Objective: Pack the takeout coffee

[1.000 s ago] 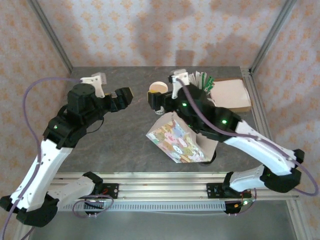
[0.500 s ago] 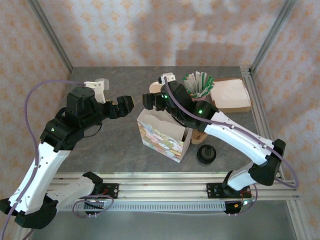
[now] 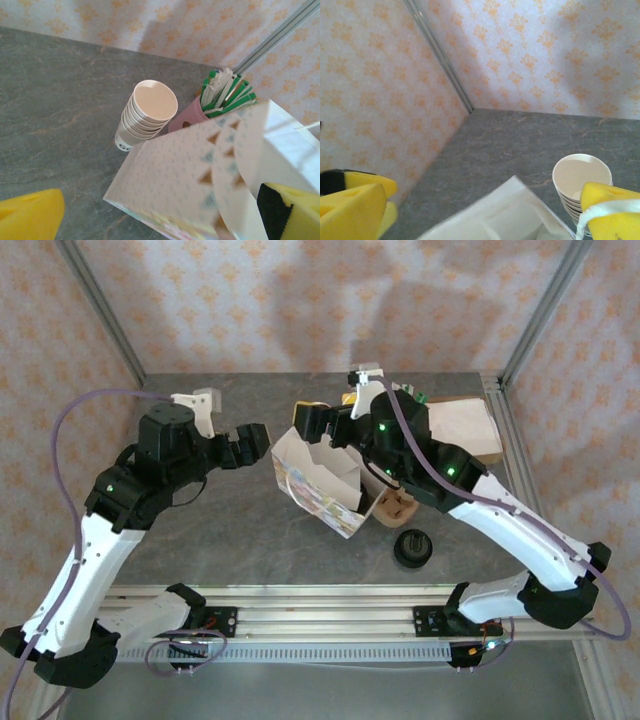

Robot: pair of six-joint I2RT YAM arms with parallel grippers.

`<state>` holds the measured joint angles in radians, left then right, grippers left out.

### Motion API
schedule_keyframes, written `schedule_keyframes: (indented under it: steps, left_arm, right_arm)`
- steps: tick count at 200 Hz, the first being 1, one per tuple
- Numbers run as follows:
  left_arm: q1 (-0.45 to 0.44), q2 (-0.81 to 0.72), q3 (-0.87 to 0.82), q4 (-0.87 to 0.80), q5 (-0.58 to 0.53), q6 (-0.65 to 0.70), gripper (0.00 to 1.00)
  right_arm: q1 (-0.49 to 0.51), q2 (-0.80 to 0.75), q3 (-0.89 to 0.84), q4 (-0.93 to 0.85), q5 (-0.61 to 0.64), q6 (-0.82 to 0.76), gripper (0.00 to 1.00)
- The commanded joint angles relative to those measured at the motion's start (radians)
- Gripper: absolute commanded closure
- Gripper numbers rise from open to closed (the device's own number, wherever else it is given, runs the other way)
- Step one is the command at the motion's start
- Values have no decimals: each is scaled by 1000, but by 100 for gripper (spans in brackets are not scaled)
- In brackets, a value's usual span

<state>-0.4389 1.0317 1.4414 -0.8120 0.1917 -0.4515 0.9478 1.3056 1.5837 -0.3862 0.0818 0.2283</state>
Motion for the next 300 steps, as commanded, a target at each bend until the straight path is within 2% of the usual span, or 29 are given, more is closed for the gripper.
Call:
schedule_keyframes:
  steps: [1, 25, 57, 66, 80, 124, 151, 203, 244, 265, 287, 300]
  left_arm:
    - [-6, 3, 0, 13, 10, -1, 0]
    - [-5, 8, -6, 25, 49, 28, 0]
    - [0, 84, 38, -39, 116, 86, 0]
    - [14, 101, 38, -46, 120, 78, 4]
    - [30, 112, 34, -41, 198, 83, 8]
    - [79, 52, -18, -65, 210, 127, 8]
    - [121, 74, -40, -100, 299, 182, 19]
    - [120, 131, -38, -107, 425, 312, 16]
    - [120, 210, -15, -134, 325, 366, 26]
    - [121, 240, 3, -123, 326, 356, 46]
    - [118, 219, -16, -70, 335, 328, 77]
    - [119, 200, -32, -57, 336, 320, 91]
  right_arm:
    - [-4, 20, -96, 66, -10, 60, 0]
    - [-3, 34, -145, 103, -42, 95, 1]
    - [-4, 42, -171, 128, -40, 104, 2]
    - [-3, 44, -172, 126, -35, 103, 2]
    - [-5, 46, -173, 121, -30, 106, 2]
    - [-18, 56, -178, 118, -13, 107, 3]
    - [-23, 56, -181, 122, -17, 108, 4]
    - [-25, 57, -173, 121, -36, 107, 5]
    - [-24, 58, -169, 121, -50, 110, 5]
    - [-25, 60, -171, 119, -59, 117, 5]
    - [-24, 62, -171, 115, -75, 129, 5]
    - [-24, 64, -169, 111, -82, 140, 5]
